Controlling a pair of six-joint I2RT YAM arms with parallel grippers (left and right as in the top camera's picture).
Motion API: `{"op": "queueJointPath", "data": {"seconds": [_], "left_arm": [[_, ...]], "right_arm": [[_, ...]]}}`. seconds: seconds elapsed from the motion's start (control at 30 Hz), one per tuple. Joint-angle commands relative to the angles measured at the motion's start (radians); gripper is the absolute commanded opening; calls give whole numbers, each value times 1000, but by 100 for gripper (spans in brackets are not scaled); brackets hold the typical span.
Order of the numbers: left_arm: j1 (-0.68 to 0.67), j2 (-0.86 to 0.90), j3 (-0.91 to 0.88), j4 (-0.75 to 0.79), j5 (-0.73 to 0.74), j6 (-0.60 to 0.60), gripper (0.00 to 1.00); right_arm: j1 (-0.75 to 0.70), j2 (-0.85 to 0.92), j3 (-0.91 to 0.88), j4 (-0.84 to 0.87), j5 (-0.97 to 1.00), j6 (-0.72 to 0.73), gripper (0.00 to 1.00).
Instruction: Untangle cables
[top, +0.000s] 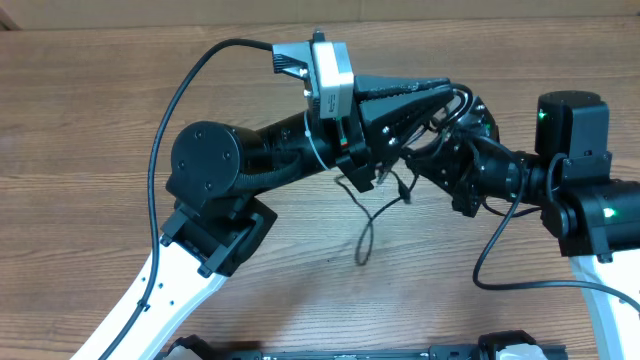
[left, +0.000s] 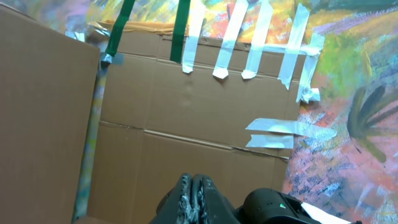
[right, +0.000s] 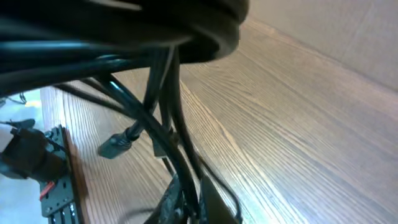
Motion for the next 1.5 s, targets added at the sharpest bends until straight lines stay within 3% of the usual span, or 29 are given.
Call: {"op": "queueJointPath", "data": {"seconds": [0.0, 0.13, 0.37, 0.47, 0.6, 0.7, 0.73, 0.8, 0.83, 0.93, 1.07, 1.23, 1.33, 1.47], "left_arm": [[7, -5, 30, 8, -37, 8, 4], [85, -5, 30, -66, -40, 43, 4], [267, -5, 30, -330, -58, 42, 4], [289, -4, 30, -392, -62, 43, 4], [293, -4, 30, -400, -62, 66, 4], [294, -5, 30, -439, -62, 82, 4], [294, -4, 30, -442, -58, 82, 4], [294, -5, 30, -439, -53, 80, 4], [294, -5, 30, -438, -39, 81, 4], [294, -5, 30, -430, 56, 81, 4], [294, -5, 30, -378, 225, 80, 4], [293, -5, 30, -169, 537, -27, 4], [293, -5, 30, -129, 602, -41, 4], [293, -5, 30, -124, 675, -50, 4]], "right_arm": [[-2, -14, 0, -25, -2, 1, 4], [-2, -19, 0, -76, 0, 1, 4], [-3, -66, 0, -169, 75, 2, 4], [-2, -85, 0, -191, 109, 12, 4], [-2, -85, 0, -195, 284, 179, 4], [-2, -86, 0, -208, 295, 188, 4], [-2, -86, 0, -214, 296, 187, 11], [-2, -86, 0, -233, 303, 188, 92], [-2, -86, 0, -237, 303, 188, 100], [-2, -86, 0, -222, 303, 216, 100], [-3, -85, 0, -124, 303, 394, 100], [-2, -85, 0, -15, 275, 396, 100], [-2, -85, 0, 1, 23, 96, 99], [-2, -85, 0, 5, -92, -174, 98]]}}
